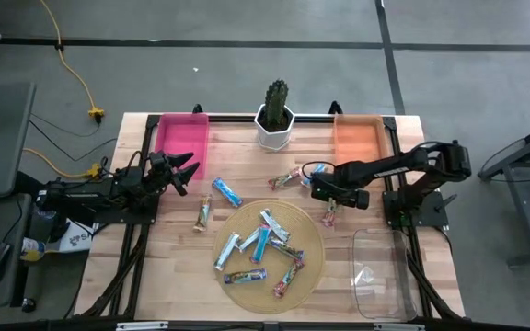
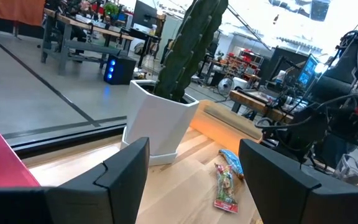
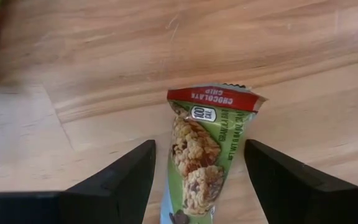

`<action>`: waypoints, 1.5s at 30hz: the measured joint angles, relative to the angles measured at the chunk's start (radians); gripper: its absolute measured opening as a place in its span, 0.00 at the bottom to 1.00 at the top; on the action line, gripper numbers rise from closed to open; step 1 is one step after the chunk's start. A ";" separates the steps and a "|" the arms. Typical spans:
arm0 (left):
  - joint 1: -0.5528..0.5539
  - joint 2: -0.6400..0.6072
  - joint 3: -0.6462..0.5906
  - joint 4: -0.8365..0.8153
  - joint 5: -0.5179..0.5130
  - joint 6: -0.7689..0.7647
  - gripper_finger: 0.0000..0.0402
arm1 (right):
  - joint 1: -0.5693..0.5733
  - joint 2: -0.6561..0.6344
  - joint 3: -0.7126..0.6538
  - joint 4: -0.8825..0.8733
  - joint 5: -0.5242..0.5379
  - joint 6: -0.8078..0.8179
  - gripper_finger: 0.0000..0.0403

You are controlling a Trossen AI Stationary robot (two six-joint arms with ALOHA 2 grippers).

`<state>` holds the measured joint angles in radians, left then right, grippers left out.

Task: Pick and place Granola Bars by type
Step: Put the red granola bar into the transparent bin

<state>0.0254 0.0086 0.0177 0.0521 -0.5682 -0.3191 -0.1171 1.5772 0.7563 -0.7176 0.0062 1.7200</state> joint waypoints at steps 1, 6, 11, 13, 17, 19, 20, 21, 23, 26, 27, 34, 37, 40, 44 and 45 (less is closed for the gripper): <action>0.000 0.000 0.000 0.000 0.000 0.000 0.61 | 0.000 0.003 0.000 0.000 -0.001 0.000 0.59; 0.000 0.000 0.000 0.000 0.000 0.000 0.61 | 0.000 0.010 0.000 -0.002 0.003 0.000 0.56; 0.000 0.000 0.000 0.000 0.000 0.000 0.61 | 0.000 0.011 0.000 -0.004 0.007 0.000 0.47; 0.000 0.000 0.000 0.000 0.000 0.000 0.61 | 0.000 0.011 -0.001 -0.004 0.007 -0.007 0.42; 0.000 0.000 0.000 0.000 0.000 0.000 0.61 | 0.000 0.012 -0.001 -0.003 0.009 -0.019 0.34; 0.000 0.000 0.000 0.000 0.000 0.000 0.61 | 0.000 0.012 -0.001 -0.003 0.009 -0.020 0.31; 0.000 0.000 0.000 0.000 0.000 0.000 0.61 | 0.000 0.012 -0.002 -0.003 0.009 -0.024 0.30; 0.000 0.000 0.000 0.000 0.000 0.000 0.61 | 0.000 0.012 -0.002 -0.003 0.009 -0.026 0.29; 0.000 0.000 0.000 0.000 0.000 0.000 0.61 | 0.000 0.011 -0.002 -0.003 0.008 -0.027 0.27; 0.000 0.000 0.000 0.000 0.000 0.000 0.61 | 0.000 0.004 -0.003 -0.003 0.007 -0.036 0.25; 0.000 0.000 0.000 0.000 0.000 0.000 0.61 | 0.000 0.000 -0.002 -0.004 0.007 -0.042 0.24; 0.000 0.000 0.000 0.000 0.000 0.000 0.61 | -0.001 -0.024 0.034 -0.021 0.022 -0.088 0.24; 0.000 0.000 0.000 0.000 0.000 0.000 0.61 | 0.000 -0.033 0.058 -0.031 0.035 -0.112 0.23; 0.000 0.000 0.000 0.000 0.000 0.000 0.61 | 0.000 -0.055 0.087 -0.029 0.052 -0.137 0.21; 0.000 0.000 0.000 0.000 0.000 0.000 0.61 | 0.000 -0.089 0.131 -0.038 0.065 -0.188 0.19; 0.000 0.000 0.000 0.000 0.000 0.000 0.61 | 0.000 -0.102 0.146 -0.039 0.067 -0.200 0.19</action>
<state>0.0257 0.0086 0.0176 0.0525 -0.5685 -0.3191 -0.1173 1.4754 0.9020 -0.7565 0.0732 1.5200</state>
